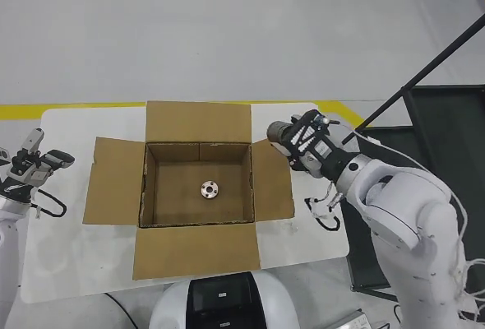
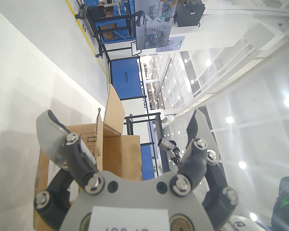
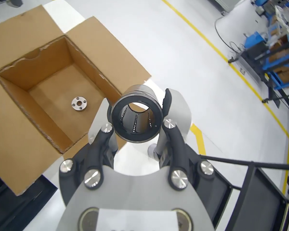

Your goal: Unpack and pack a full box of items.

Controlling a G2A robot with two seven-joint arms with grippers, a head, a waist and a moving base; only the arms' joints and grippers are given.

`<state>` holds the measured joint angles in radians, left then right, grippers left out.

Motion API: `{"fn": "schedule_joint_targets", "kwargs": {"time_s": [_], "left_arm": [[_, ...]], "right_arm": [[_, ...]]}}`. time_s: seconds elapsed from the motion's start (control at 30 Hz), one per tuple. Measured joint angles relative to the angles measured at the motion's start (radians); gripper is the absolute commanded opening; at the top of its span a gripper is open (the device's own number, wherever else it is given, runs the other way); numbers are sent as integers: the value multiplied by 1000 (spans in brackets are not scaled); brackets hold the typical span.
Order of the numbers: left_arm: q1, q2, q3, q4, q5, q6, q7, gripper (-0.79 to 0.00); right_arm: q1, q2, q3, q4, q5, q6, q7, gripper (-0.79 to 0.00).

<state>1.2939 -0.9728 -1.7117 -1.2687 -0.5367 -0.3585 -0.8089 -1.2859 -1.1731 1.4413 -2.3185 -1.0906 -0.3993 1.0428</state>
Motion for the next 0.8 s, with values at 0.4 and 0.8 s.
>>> {"fn": "schedule_joint_targets", "kwargs": {"time_s": [0.4, 0.8], "left_arm": [[0, 0, 0, 0, 0, 0, 0, 0], [0, 0, 0, 0, 0, 0, 0, 0]], "right_arm": [[296, -35, -384, 319, 74, -24, 84, -785], [555, -136, -732, 761, 103, 37, -21, -785]]}}
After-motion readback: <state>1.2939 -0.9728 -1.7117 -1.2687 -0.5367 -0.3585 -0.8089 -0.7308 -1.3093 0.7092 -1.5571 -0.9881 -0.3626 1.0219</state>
